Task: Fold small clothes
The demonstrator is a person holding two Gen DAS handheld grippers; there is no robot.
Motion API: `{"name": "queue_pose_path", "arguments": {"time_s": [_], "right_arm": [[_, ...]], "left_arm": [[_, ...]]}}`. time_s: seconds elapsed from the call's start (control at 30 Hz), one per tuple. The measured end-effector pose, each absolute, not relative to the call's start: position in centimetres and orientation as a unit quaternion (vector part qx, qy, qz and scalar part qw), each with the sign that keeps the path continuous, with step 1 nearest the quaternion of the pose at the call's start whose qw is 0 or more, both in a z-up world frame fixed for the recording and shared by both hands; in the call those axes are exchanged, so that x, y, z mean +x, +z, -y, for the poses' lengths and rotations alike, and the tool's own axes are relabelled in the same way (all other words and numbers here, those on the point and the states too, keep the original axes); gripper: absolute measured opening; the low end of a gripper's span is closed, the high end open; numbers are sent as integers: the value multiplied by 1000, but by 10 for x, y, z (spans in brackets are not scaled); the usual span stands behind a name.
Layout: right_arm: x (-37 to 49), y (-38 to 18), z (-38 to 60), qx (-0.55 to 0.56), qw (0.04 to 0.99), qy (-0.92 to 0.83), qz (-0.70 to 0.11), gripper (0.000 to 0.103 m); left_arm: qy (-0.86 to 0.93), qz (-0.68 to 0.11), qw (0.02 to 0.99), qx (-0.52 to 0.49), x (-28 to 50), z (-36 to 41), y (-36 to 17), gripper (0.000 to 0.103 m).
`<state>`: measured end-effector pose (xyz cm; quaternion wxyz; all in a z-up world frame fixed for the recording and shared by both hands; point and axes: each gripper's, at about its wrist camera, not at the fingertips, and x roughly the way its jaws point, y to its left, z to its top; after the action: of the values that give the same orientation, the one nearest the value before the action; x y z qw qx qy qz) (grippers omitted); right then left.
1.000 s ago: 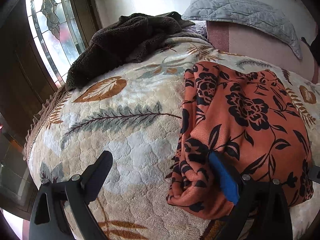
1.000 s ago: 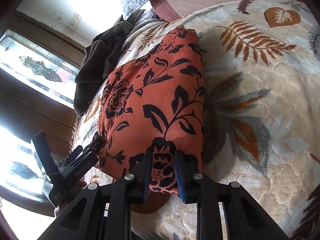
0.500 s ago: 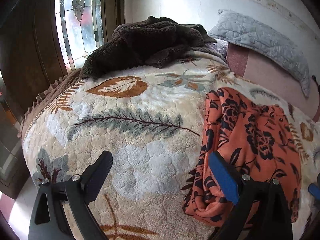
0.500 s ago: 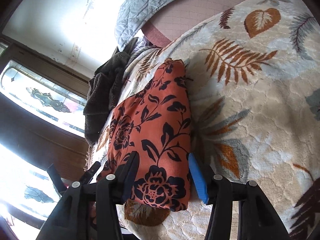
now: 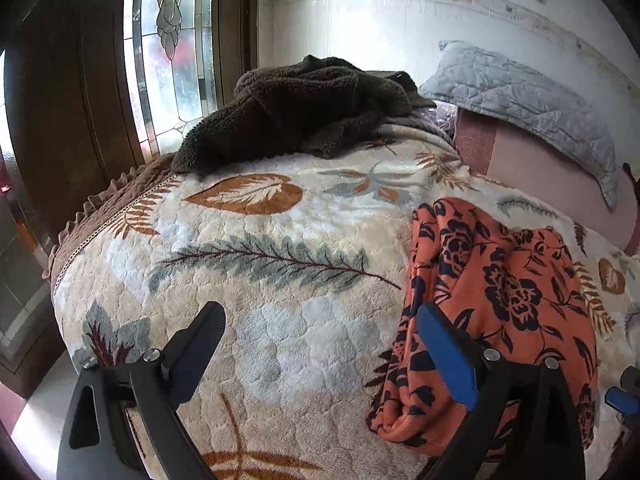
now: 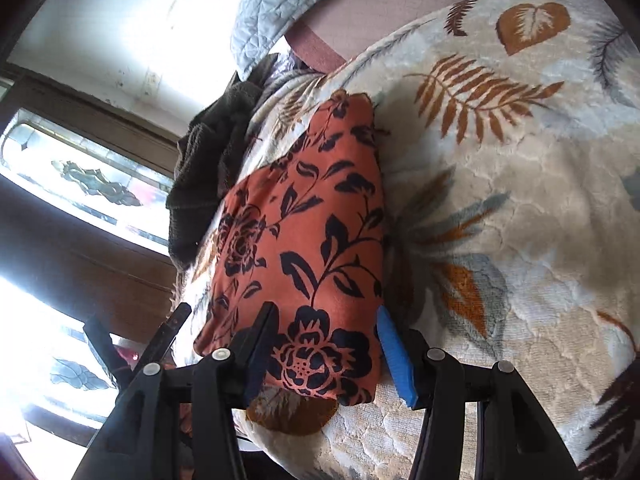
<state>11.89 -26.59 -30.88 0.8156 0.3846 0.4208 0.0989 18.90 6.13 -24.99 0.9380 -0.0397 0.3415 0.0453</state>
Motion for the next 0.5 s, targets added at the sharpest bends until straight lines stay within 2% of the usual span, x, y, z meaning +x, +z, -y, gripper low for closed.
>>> {"name": "queue_pose_path", "arguments": {"time_s": [0.17, 0.37, 0.5], "right_arm": [[121, -310, 282, 408, 814, 88, -404, 55], [162, -336, 286, 439, 779, 89, -439, 61], [191, -355, 291, 482, 749, 99, -443, 61]], "left_arm": [[6, -355, 934, -43, 196, -46, -252, 97], [-103, -473, 865, -135, 242, -39, -282, 97], [-152, -507, 832, -169, 259, -31, -293, 97]]}}
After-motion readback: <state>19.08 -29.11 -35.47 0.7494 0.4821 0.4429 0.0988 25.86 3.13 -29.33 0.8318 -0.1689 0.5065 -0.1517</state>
